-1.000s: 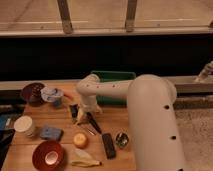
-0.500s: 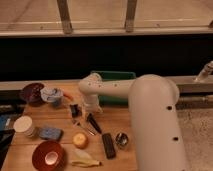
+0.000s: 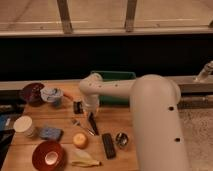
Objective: Place brush in paper cup
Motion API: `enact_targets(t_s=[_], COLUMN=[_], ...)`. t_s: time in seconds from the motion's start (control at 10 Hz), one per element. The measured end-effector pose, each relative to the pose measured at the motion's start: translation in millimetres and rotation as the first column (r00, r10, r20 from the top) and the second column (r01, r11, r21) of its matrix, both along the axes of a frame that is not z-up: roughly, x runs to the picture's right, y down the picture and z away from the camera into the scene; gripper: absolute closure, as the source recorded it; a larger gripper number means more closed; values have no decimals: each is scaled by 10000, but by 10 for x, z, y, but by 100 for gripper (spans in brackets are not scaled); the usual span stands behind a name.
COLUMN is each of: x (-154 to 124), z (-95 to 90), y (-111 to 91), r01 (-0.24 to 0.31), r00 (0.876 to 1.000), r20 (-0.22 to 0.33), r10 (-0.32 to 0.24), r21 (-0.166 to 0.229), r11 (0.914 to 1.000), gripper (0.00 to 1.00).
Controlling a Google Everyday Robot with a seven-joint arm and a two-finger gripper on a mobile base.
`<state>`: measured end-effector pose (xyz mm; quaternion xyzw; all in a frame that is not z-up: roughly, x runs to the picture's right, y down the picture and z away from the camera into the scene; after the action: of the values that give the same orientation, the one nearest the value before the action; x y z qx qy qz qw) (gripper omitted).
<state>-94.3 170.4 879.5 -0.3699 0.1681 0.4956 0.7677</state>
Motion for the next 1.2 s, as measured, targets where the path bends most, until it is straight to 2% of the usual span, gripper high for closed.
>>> enact_targets(t_s=[0.2,0.4,0.6,0.7,0.8,1.0,1.2], x=[-22,-10,-8,-21,-45,-200,-499], z=[-57,-214,-393,-492,-551,-698,-822], y=[-84,-315,-591,-757,-848,-1054,-1214], r01=[52,169,325,486,603,979,1347], r00=[9999,9996,9990,9979,9968,9906,9773], r20=[159,227,260,325,386,657,1116], r10=[-57,-189,-367,-556,-698,-1198,-1799], r21=[338,866,1455,1853,2092,2709,3279], r11=[9994,9961,9888,9815,9760,9576,9351], gripper=[100,100,100,100,100,100,100])
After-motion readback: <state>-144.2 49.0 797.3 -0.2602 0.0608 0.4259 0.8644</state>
